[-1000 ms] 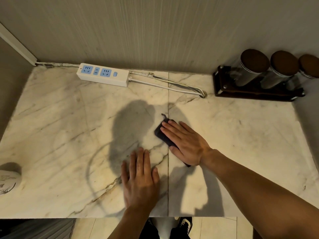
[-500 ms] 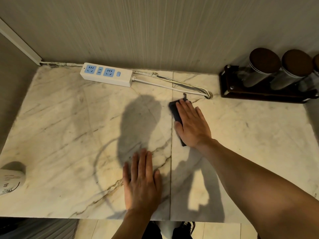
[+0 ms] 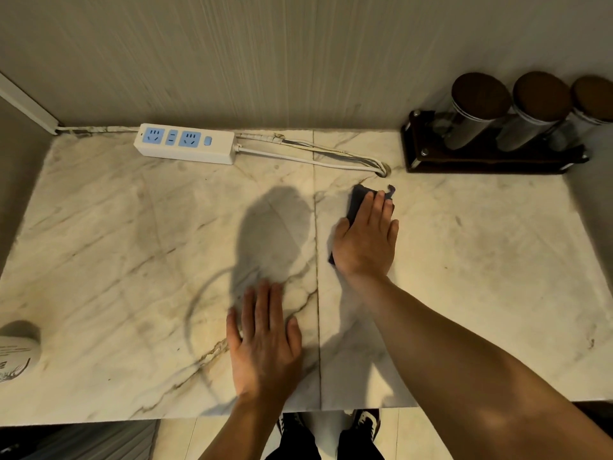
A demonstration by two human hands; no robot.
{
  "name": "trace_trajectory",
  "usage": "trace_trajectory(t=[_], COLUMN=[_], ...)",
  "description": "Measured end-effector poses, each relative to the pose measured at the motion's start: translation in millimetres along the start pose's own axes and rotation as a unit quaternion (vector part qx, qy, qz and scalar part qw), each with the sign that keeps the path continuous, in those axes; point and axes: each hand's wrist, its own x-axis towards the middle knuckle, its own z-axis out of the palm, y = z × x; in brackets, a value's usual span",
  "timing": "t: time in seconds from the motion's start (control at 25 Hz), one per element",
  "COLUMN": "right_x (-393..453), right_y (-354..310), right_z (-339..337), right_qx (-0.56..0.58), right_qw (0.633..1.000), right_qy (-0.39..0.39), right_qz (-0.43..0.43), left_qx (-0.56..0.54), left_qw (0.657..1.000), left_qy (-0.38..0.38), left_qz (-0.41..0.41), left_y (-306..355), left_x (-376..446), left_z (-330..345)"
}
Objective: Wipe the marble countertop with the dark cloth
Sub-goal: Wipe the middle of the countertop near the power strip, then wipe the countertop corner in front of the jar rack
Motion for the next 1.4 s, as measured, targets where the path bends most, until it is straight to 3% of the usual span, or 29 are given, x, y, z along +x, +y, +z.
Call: trace_trajectory(t=[0.36,0.8,1.2,1.4], right_x=[-36.9,-104.9,-164.5,-179.0], right_y=[15.8,42.4,65.8,90.5], right_z=[3.1,-1.5,4.2,0.2], right_qx=[-0.002,0.013,0.025,-0.013], right_qw=[0.998,0.997,0.996,0.999], right_qy=[0.012,0.005,0.059,0.033], right_qz=[0.062,0.079,0.060,-0.019], left_qx=[-0.003,-0.004,-0.011,-0.009], left_qw=[1.000,1.000,1.000,1.000], left_qy=[-0.002,0.002,0.002,0.018], left_qz=[0.003,0.018,0.029,0.023], left_y=[-0.8,-1.6,-1.1,4.4], left_x=[-1.4,-3.3,-5.8,-1.6], left_z=[0.2,0.8,5.4,-1.3])
